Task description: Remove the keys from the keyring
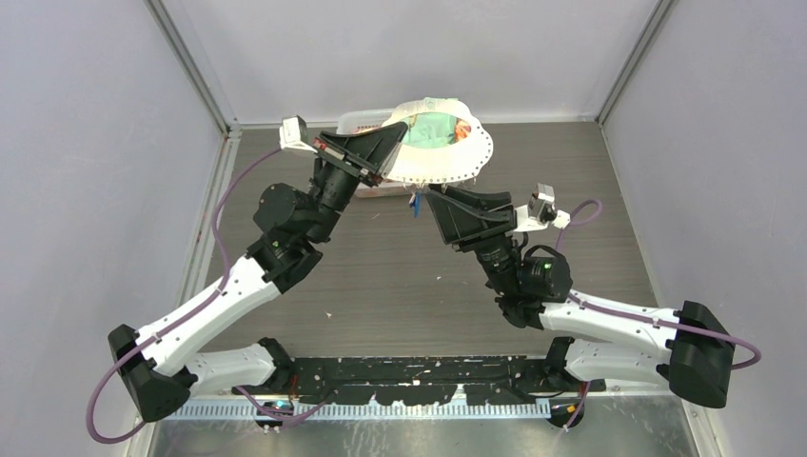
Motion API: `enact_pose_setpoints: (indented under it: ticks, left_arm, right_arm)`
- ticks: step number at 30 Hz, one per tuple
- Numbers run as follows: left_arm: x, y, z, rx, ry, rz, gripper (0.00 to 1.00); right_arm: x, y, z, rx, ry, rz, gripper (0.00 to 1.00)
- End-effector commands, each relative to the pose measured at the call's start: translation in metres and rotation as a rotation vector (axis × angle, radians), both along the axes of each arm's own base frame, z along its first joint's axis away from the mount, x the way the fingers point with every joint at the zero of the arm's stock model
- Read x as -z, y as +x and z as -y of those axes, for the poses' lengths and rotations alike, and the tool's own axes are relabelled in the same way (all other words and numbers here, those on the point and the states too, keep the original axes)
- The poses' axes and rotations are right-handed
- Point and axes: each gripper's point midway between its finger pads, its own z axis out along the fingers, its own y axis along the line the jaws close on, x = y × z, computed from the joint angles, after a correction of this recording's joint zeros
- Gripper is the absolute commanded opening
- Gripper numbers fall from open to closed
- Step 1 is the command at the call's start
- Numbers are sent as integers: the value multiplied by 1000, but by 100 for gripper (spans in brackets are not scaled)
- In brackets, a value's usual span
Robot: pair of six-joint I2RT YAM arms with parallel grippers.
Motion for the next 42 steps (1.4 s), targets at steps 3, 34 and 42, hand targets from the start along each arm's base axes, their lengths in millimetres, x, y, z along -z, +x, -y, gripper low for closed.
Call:
enact_pose_setpoints:
  ticks: [3,34,42]
  left_arm:
    - [-26,-10,-1,85,-113,70,1]
    - [-32,-12,-9,103,-139,103,1]
    - [-31,-12,-5,117,-131,102,0]
  right_arm:
    - [-32,-11,7,-26,59,71,43]
    - [-23,-2,22,-42,111,8,40]
    - [-35,-2,15,-80,98,40,39]
